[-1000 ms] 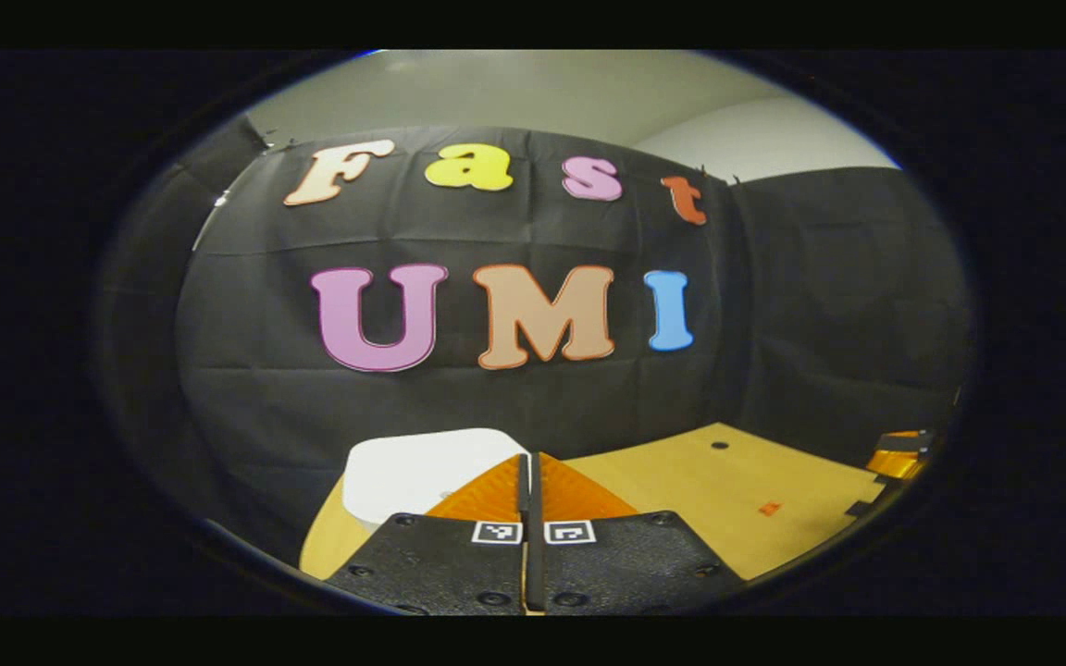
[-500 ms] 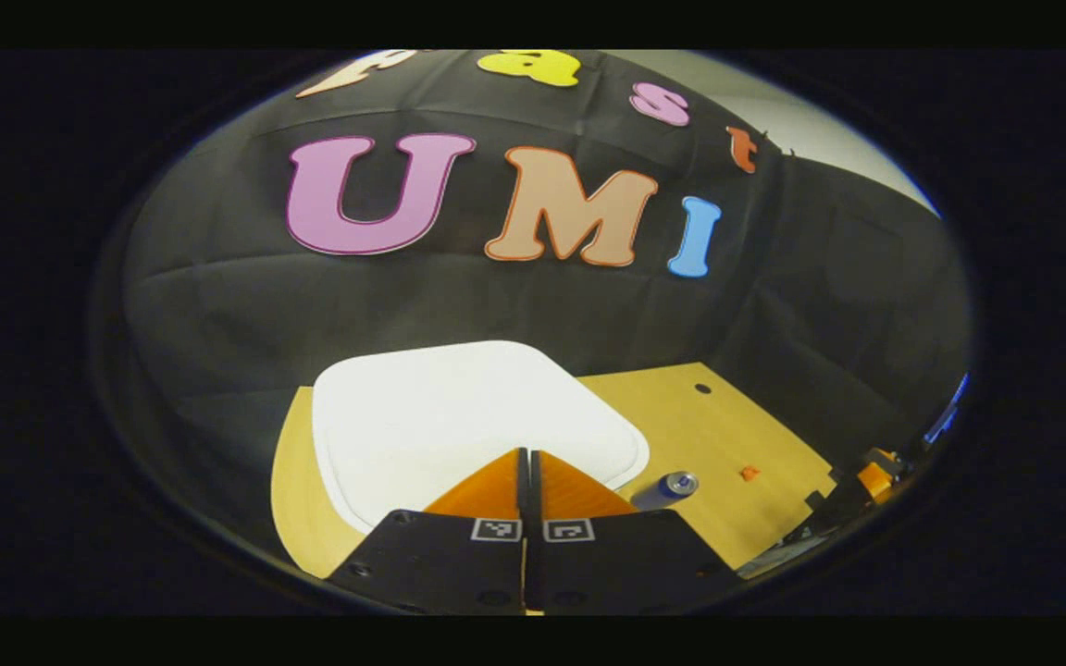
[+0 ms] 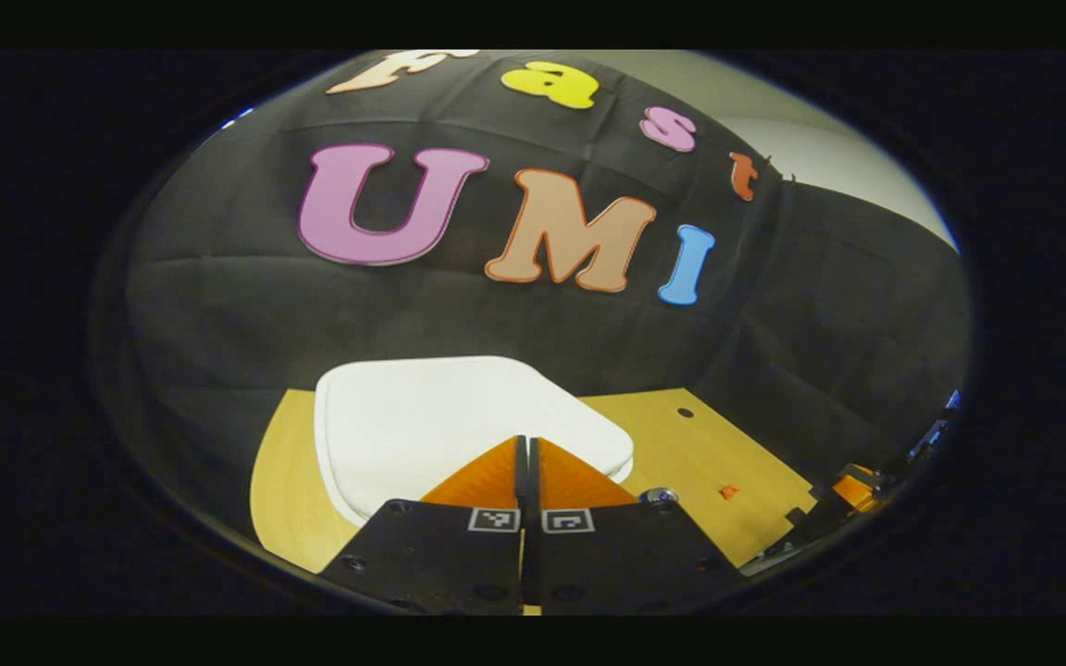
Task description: Press the lid of the desktop garbage bin to open it, pick up the crumpled paper on the desktop and throw it into the bin, then pick up the pop can on the desktop and drop it into the bin, and finally close the garbage bin lid.
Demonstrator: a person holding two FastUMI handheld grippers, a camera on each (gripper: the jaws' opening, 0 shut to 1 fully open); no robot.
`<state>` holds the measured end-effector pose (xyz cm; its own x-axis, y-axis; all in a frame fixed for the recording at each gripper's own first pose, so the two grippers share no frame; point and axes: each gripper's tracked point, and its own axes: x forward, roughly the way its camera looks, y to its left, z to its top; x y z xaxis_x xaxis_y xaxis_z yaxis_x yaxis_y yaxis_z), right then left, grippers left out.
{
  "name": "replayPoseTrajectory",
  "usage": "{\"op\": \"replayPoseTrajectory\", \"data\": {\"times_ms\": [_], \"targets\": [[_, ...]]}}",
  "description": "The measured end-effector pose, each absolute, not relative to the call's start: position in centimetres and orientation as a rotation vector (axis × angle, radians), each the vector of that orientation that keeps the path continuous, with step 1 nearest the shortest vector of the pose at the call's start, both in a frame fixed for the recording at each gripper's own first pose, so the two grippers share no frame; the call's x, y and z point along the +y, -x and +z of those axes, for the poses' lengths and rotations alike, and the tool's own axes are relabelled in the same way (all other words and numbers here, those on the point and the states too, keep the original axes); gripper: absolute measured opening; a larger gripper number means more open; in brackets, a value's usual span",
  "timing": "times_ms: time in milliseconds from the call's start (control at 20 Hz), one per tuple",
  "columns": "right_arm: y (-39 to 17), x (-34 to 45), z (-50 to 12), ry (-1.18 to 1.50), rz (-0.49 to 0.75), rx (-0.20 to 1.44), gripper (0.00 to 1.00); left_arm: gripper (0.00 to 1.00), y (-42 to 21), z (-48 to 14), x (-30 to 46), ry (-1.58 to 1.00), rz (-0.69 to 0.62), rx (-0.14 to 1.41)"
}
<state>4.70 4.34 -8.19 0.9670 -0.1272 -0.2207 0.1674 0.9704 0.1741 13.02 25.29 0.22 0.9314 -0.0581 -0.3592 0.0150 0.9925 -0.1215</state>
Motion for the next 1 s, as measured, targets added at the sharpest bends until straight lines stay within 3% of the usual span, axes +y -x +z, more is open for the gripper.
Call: {"op": "replayPoseTrajectory", "data": {"times_ms": [150, 350, 850, 900, 1000], "targets": [[-4.4, 3.2, -8.2, -0.187, -0.164, 0.219, 0.96, 0.0, -13.9, 7.0, 24.3, 0.04, -0.023, 0.163], [-4.1, 1.9, -9.3, -0.161, -0.168, 0.245, 0.96, 0.0, -11.0, 9.5, 19.1, 0.064, -0.053, 0.053], [-5.0, -2.2, -12.4, -0.109, -0.098, 0.303, 0.96, 0.0, -4.5, 3.6, 5.6, 0.052, -0.054, -0.043], [-5.4, -3.0, -13.0, -0.097, -0.098, 0.31, 0.96, 0.06, -4.0, 2.9, 4.3, 0.051, -0.068, -0.037], [-6.4, -4.9, -14.5, -0.087, -0.097, 0.337, 0.96, 0.67, -3.3, 2.2, 3.7, 0.019, -0.03, -0.012]]}}
